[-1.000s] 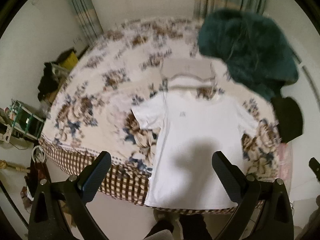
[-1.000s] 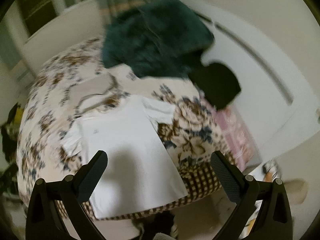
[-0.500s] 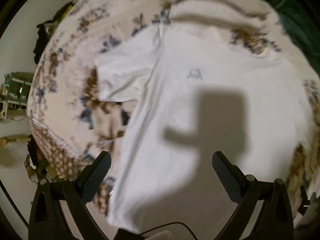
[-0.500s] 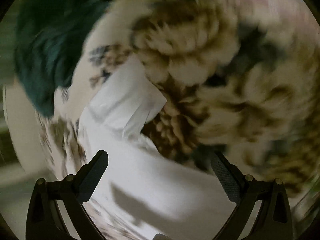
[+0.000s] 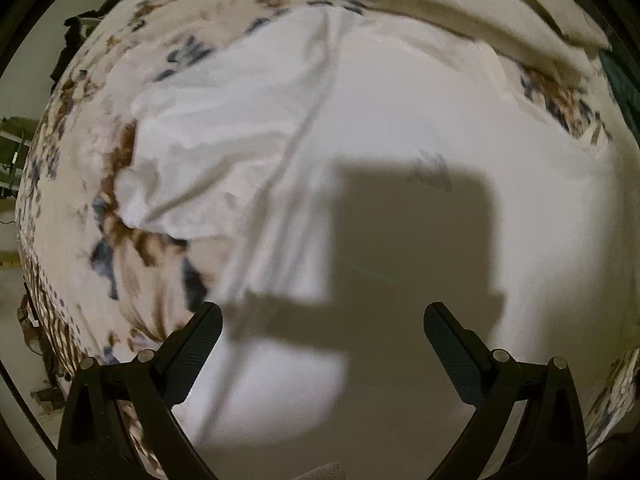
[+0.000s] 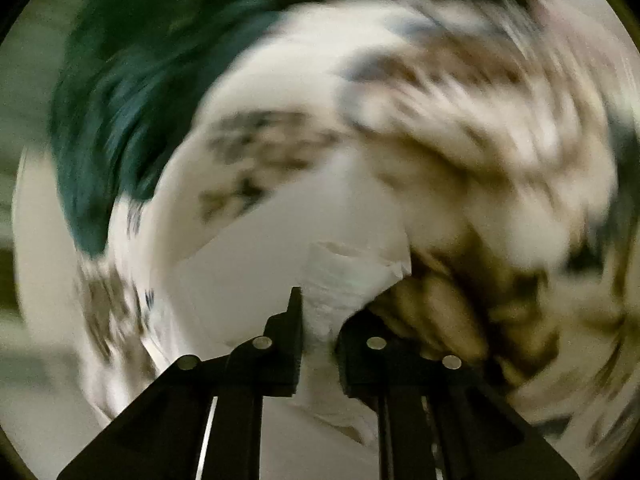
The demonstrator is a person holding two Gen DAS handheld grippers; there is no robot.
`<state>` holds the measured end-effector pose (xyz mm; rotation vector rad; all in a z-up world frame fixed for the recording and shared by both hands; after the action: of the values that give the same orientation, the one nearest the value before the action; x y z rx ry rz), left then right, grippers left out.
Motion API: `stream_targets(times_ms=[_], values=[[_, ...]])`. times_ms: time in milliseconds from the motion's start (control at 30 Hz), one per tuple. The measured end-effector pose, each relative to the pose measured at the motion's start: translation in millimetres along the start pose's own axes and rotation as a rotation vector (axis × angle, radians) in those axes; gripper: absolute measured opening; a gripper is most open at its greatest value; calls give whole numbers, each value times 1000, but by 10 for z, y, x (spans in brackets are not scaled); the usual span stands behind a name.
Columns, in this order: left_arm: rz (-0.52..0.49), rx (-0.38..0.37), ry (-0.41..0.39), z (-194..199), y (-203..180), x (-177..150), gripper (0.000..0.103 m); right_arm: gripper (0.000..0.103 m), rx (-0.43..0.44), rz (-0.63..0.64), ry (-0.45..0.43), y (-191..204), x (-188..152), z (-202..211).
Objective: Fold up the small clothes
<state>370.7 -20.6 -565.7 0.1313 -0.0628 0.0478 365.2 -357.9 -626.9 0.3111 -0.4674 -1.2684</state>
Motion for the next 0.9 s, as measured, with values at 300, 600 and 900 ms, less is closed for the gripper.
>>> stream_targets(times_ms=[300, 600, 900], values=[[-27, 128, -85, 127, 676, -81, 103, 14, -211, 1285, -73, 1448, -2162, -357], [170, 75, 3, -117, 1553, -413, 103, 66, -184, 1224, 279, 973, -2585, -202], [741, -539, -38, -687, 2193, -361, 103, 66, -203, 891, 340, 564, -2051, -180]])
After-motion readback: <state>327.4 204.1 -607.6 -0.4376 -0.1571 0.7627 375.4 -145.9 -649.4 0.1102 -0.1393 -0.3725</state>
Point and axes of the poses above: each gripper's, at about its wrist camera, not at the fingertips, and z roughly against the way its jaws point, y to its left, x to its top, the point moved 2 cm from there along -z, roughly the way its jaws point, and after that the axes turned 11 degrees about -z, right-handed, at the moved point
